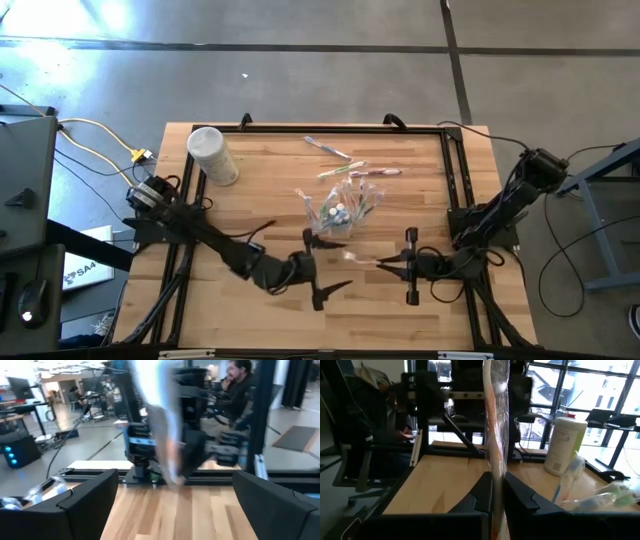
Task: Pick & Place toothbrushing station
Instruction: Put the orange toothbrush into the transparent organizer
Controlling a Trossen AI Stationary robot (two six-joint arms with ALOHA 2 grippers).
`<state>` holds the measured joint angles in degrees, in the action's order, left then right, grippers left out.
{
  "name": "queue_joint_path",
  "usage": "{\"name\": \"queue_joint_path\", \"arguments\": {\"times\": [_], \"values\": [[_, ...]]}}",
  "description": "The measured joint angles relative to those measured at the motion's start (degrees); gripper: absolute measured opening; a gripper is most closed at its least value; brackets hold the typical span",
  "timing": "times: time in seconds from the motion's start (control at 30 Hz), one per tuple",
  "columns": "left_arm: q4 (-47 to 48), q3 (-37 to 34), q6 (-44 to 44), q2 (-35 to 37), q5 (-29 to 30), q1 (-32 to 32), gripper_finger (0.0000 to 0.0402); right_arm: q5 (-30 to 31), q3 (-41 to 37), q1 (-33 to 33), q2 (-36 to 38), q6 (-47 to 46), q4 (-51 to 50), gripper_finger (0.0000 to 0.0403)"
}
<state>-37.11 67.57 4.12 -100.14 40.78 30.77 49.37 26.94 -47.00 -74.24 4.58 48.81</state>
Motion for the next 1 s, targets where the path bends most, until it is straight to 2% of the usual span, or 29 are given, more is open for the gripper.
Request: {"name": "queue_joint_path", "arguments": {"times": [0.1, 0.27, 0.47, 0.63, 0.8, 1.0], "values": [[-0.05, 0.02, -1.49, 0.00, -1.73, -2.05, 0.0385, -0.09, 0.00, 0.02, -0.30, -1.17, -0.14, 0.0016], [-0.56, 0.02, -5.22, 0.00, -11.39, -5.78, 0.0385, -0.07, 0.00, 0.24, -0.28, -2.01, -0.52, 0.0016], [-3.11, 0.02, -5.10, 0.00, -17.86, -7.35, 0.0385, 0.12, 0.00, 0.41, -0.28, -3.47, -1.60, 0.0015], [-3.58, 0.02, -4.74, 0.00, -18.58, -7.80, 0.0385, 0.14, 0.00, 0.63, -0.28, -4.37, -1.87, 0.0015], [-1.23, 0.02, -10.74, -0.29, -17.94, -9.53, 0.0385, 0.12, 0.00, 0.61, -0.28, -4.39, -1.91, 0.0015], [-2.66, 0.00, -13.28, -0.42, -20.90, -10.69, 0.0385, 0.12, 0.00, 0.61, -0.28, -4.88, -2.67, 0.0015]]}}
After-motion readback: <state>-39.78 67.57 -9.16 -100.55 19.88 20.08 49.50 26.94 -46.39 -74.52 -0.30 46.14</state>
